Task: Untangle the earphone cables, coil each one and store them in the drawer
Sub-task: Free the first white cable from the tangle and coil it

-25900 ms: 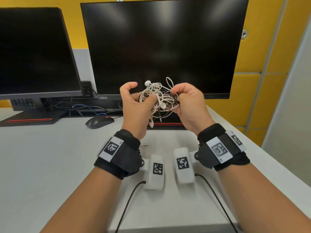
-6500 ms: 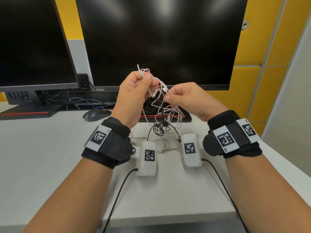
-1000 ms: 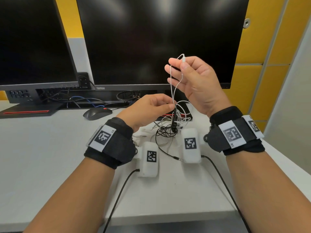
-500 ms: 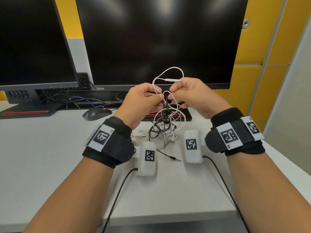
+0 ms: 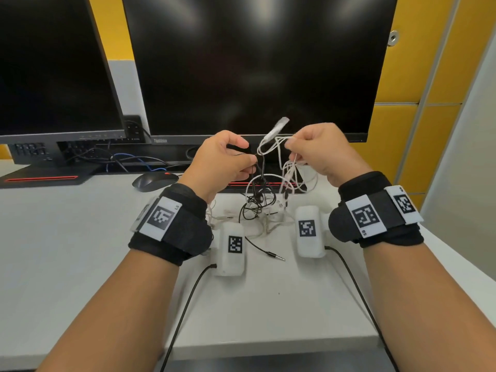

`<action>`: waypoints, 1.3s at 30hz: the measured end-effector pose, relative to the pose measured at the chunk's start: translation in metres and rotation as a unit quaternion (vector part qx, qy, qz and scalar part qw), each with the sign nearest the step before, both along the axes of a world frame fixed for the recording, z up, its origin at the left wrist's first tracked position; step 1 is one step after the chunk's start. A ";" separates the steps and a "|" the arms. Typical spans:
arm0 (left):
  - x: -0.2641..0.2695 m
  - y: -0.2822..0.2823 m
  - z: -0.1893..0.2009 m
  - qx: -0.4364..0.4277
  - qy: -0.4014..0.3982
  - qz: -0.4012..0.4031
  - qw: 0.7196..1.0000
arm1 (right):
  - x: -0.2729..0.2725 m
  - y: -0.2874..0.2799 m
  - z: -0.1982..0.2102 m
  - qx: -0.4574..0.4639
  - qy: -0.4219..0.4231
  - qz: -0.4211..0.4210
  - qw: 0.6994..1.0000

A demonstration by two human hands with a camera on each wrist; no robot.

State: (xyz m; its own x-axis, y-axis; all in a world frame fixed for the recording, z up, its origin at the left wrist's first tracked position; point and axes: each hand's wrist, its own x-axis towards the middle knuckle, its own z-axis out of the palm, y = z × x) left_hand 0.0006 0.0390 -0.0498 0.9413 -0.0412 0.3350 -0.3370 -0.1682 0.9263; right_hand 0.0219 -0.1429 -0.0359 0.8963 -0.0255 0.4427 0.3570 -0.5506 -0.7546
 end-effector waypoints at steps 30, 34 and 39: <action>0.000 -0.006 0.000 -0.041 -0.015 -0.006 0.999 | -0.008 0.010 0.003 -0.024 0.158 0.095 0.983; -0.002 -0.007 0.000 -0.066 -0.020 -0.038 0.997 | -0.012 0.012 -0.006 -0.153 0.143 0.161 0.964; -0.005 -0.005 0.004 -0.084 -0.026 -0.049 0.995 | -0.010 0.010 -0.005 -0.186 0.105 0.091 0.973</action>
State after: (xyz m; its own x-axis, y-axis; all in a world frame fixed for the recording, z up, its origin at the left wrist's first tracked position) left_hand -0.0046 0.0342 -0.0463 0.9166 -0.0713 0.3933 -0.3927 0.0230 0.9194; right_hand 0.0122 -0.1325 -0.0405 0.9424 0.2700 0.1974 0.3343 -0.7416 -0.5817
